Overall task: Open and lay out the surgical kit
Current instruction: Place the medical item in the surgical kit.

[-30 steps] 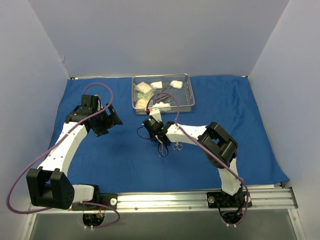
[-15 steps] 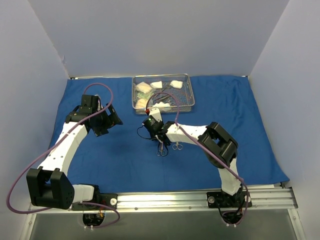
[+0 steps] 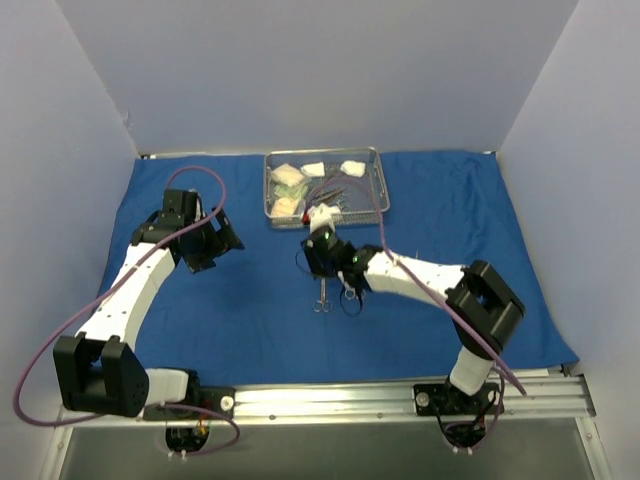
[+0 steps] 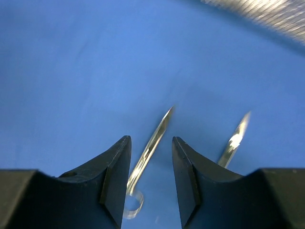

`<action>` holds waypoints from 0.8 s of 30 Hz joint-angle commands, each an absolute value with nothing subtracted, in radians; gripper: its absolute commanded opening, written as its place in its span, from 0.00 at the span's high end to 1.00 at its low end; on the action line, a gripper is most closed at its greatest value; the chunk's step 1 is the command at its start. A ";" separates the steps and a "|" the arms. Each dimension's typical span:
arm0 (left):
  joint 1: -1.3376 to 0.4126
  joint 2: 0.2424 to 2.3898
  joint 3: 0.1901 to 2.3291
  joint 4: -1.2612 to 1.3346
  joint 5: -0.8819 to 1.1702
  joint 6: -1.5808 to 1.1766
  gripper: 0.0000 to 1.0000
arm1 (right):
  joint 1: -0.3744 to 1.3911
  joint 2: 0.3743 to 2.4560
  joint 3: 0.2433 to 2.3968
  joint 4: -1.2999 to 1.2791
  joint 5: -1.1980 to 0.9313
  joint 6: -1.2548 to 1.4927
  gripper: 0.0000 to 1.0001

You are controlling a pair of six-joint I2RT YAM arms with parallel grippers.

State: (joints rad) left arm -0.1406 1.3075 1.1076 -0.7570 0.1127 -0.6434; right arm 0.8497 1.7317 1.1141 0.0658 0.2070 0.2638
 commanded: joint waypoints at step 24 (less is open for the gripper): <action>-0.137 1.276 1.114 -0.733 0.124 -0.635 0.06 | 1.108 1.698 0.960 -0.089 0.316 0.222 0.65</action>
